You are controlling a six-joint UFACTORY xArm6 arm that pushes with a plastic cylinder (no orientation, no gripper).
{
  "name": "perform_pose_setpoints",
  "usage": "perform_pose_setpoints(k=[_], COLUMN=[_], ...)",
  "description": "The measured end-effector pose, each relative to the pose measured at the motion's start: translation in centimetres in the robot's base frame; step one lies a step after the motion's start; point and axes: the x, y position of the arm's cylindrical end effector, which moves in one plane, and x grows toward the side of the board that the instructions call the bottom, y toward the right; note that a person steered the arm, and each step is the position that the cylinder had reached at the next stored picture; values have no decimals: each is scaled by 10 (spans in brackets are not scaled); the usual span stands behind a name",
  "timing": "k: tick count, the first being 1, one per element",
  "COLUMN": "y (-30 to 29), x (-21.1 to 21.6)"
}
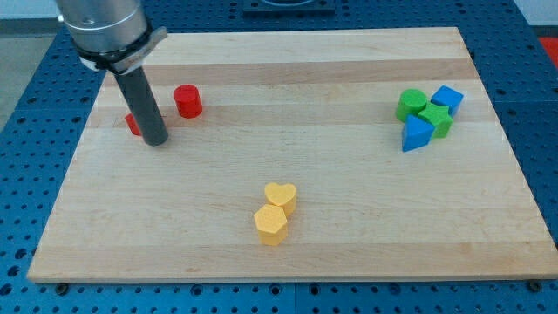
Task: Push red circle close to red star
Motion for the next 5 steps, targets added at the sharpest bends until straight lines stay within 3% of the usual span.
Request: perform_pose_setpoints(k=[1,2,3,5], y=[11,59,82,78], x=[-1,-9,-38,-70])
